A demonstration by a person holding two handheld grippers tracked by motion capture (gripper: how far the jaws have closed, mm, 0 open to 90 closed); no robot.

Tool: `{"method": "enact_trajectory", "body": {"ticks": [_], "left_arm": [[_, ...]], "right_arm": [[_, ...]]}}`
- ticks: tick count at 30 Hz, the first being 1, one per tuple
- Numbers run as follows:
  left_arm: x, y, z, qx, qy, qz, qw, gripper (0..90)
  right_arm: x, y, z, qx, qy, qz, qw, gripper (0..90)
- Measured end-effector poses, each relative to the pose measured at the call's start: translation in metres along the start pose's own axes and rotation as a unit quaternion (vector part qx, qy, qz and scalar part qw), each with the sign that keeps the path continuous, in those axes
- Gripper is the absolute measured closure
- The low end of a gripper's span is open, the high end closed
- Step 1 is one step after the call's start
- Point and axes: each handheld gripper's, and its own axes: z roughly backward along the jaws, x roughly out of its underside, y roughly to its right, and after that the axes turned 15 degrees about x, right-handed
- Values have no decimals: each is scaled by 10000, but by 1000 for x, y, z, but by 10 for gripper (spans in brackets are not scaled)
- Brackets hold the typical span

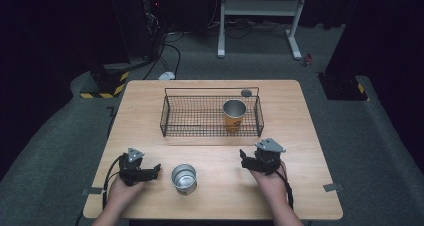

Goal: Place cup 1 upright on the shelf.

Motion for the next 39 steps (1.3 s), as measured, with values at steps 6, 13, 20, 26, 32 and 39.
{"method": "enact_trajectory", "body": {"ticks": [6,13,20,26,32,39], "left_arm": [[0,0,0,-16,1,6,10000,36],[0,-1,0,17,-8,-3,10000,31],[0,-1,0,7,8,27,10000,31],[0,-1,-1,15,-23,11,10000,16],[0,-2,0,109,-89,-62,9999,2],[-1,-3,2,203,-87,-76,9997,4]], "right_arm": [[16,10,4,49,-262,72,9996,101],[34,20,0,104,-760,140,9970,102],[44,26,3,84,-975,139,9951,102],[47,29,4,1,-1021,76,9947,99],[47,29,3,-30,-1030,98,9946,94],[48,29,4,-23,-1041,76,9945,95]]}}
